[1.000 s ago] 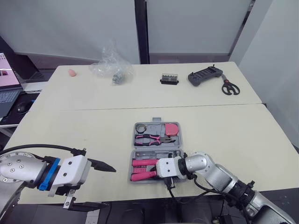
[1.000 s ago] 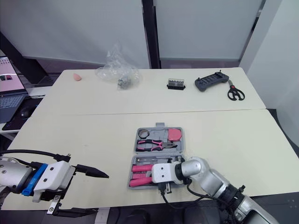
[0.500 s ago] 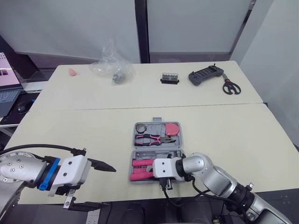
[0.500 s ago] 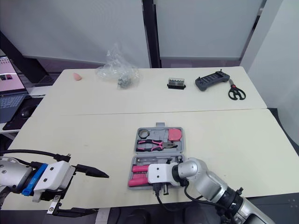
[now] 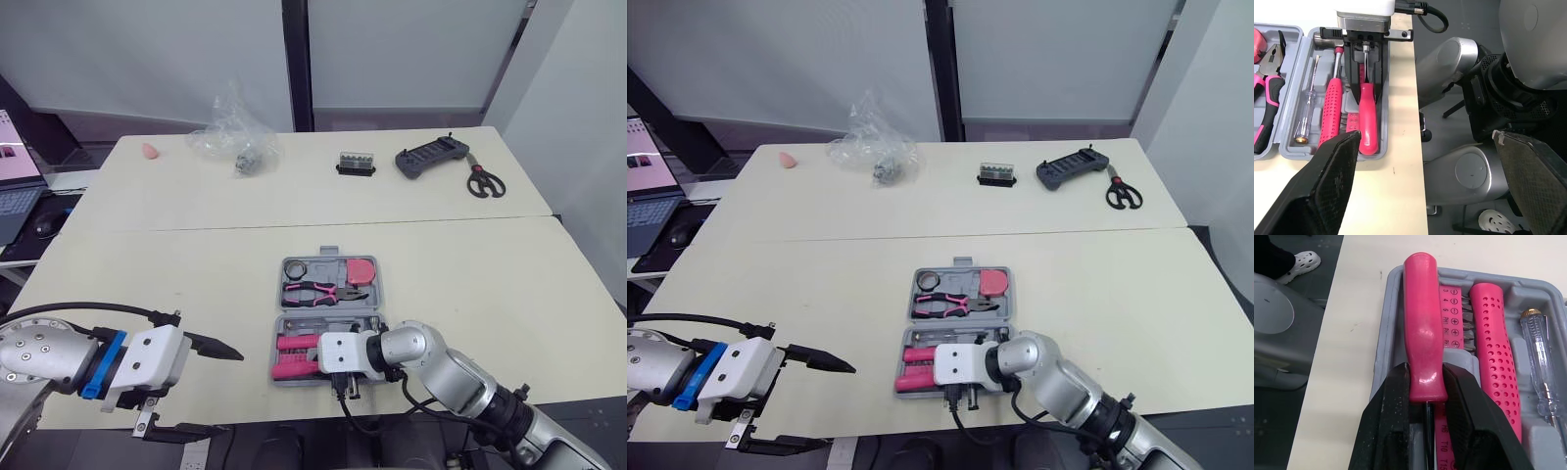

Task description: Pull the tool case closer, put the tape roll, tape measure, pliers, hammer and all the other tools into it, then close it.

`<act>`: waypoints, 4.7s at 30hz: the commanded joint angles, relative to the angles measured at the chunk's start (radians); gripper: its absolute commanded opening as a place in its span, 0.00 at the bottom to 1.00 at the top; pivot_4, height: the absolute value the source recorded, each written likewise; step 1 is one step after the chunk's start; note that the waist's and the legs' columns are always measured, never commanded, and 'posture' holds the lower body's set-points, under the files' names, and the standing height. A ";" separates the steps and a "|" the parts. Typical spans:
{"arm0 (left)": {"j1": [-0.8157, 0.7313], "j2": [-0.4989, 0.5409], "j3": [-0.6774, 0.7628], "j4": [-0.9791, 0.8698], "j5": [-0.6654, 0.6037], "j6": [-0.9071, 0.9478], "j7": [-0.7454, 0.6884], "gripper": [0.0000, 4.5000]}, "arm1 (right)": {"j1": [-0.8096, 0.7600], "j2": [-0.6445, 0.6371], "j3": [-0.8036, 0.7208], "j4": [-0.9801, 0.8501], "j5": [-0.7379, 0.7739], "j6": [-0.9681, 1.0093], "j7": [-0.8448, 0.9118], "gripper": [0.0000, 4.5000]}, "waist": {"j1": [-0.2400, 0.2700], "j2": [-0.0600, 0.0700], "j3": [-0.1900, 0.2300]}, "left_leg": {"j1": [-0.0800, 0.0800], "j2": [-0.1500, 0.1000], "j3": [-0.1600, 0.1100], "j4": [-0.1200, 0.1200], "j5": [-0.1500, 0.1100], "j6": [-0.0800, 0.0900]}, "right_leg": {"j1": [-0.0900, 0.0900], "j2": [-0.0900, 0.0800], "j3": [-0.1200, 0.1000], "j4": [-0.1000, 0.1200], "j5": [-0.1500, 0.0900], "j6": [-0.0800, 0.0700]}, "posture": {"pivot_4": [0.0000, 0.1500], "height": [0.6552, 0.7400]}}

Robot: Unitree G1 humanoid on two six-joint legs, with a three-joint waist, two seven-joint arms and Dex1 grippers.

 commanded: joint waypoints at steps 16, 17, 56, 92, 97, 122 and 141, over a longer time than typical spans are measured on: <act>-0.016 0.002 0.014 -0.009 -0.003 -0.005 0.002 1.00 | 0.030 -0.019 -0.024 0.157 -0.003 -0.145 -0.002 0.16 | 0.000 0.000 0.000 | 0.001 0.000 0.000 -0.001 0.000 0.000 | 0.000 0.000 0.000 0.001 0.000 0.000 | 1.00 1.00; -0.017 0.001 0.014 -0.010 -0.003 -0.005 0.003 1.00 | 0.032 -0.020 -0.024 0.153 -0.004 -0.143 -0.001 0.16 | 0.000 0.000 0.000 | 0.001 0.000 0.000 -0.001 0.000 0.000 | 0.000 0.000 0.000 0.001 0.000 0.000 | 1.00 1.00; -0.050 0.001 -0.006 -0.008 -0.004 0.006 0.008 1.00 | -0.109 0.055 -0.023 -0.336 0.166 0.442 0.103 0.99 | 0.003 0.001 0.002 | -0.003 0.000 -0.001 -0.003 0.000 0.000 | -0.004 0.000 -0.001 -0.001 -0.001 0.000 | 1.00 1.00; -0.210 -0.128 -0.047 0.352 0.233 -0.061 0.377 0.91 | -0.212 -0.439 -0.437 0.203 0.254 -0.152 0.211 0.85 | 0.006 0.002 0.003 | -0.006 0.000 0.000 -0.002 0.000 -0.001 | -0.005 -0.001 -0.001 -0.001 -0.001 0.000 | 1.00 1.00; -0.247 -0.143 -0.066 0.381 0.233 -0.076 0.377 0.59 | -0.215 -0.431 -0.459 0.260 0.268 -0.185 0.219 0.51 | 0.005 0.002 0.003 | -0.006 0.000 0.000 -0.002 0.000 -0.001 | -0.005 -0.001 -0.001 -0.001 0.000 0.000 | 1.00 1.00; -0.083 -0.088 -0.082 -0.014 0.027 0.047 0.186 0.19 | -0.055 -0.258 -0.284 -0.095 0.429 -0.077 0.363 0.00 | 0.016 0.003 0.003 | -0.007 0.000 0.000 0.000 0.001 -0.003 | -0.004 -0.001 -0.002 0.000 0.000 0.000 | 1.00 1.00; -0.001 -0.043 -0.019 -0.012 0.044 -0.026 0.052 0.99 | -0.069 -0.070 -0.074 0.051 0.200 -0.242 0.246 0.00 | 0.019 0.003 0.003 | -0.007 0.000 0.000 0.000 0.001 -0.003 | -0.005 -0.001 -0.002 0.000 0.000 0.000 | 1.00 1.00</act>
